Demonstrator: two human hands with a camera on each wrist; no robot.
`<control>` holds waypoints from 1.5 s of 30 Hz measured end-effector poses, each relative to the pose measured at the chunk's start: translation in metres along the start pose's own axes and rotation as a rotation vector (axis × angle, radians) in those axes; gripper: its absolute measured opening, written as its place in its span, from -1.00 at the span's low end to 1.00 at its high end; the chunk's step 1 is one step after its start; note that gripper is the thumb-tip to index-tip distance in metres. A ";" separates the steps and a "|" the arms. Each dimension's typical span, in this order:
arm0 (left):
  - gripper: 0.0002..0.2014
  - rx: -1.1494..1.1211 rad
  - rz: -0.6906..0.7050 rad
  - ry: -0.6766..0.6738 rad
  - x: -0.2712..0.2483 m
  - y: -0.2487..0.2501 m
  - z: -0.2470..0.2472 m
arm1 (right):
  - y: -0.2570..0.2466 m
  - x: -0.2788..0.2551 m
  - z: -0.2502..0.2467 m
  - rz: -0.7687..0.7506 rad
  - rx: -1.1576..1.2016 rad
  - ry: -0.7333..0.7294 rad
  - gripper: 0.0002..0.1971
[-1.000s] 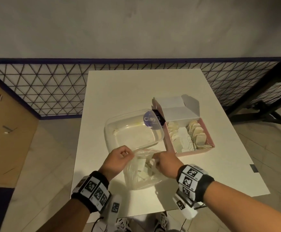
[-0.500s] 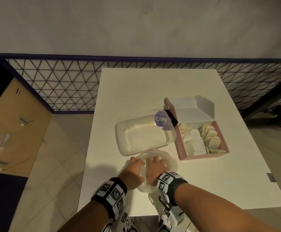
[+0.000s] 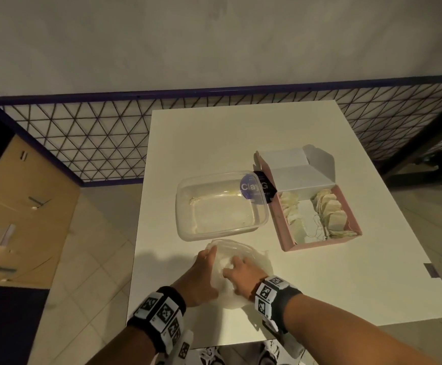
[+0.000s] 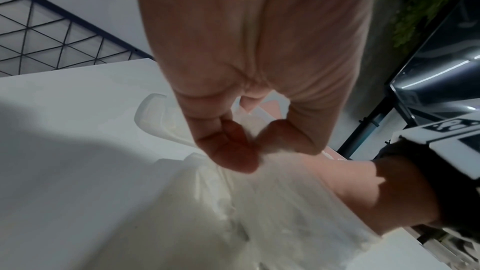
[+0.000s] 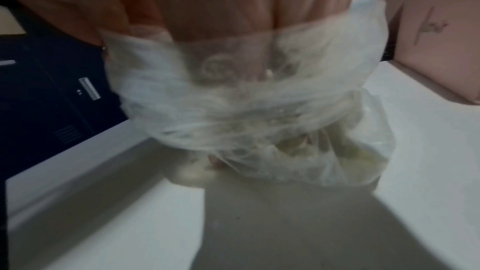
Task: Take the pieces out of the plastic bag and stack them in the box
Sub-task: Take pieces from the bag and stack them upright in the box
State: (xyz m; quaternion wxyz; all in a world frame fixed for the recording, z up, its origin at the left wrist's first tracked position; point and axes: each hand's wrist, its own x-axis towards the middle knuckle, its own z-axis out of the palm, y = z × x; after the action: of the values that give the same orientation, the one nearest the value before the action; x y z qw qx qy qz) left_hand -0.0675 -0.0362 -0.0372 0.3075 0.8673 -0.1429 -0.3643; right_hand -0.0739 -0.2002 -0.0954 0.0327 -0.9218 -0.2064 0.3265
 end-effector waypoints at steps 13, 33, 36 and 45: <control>-0.22 0.005 0.077 0.163 0.025 0.008 0.006 | 0.042 -0.031 -0.002 0.083 0.601 0.280 -0.77; -0.63 -0.917 0.080 0.254 0.030 0.072 -0.029 | 0.040 -0.092 -0.112 -0.141 1.808 0.464 -0.63; -0.45 -1.219 0.069 0.011 0.030 0.080 -0.025 | 0.033 -0.094 -0.112 -0.154 1.802 0.379 -0.60; -0.53 -1.236 0.120 -0.078 0.022 0.080 -0.011 | 0.039 -0.108 -0.108 -0.042 1.676 0.369 -0.68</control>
State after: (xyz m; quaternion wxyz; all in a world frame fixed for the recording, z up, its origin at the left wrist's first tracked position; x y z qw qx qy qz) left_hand -0.0465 -0.1032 0.0079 0.7672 0.5054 0.0347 -0.3934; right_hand -0.0695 -0.2708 0.0452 0.7420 -0.6277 0.0946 0.2155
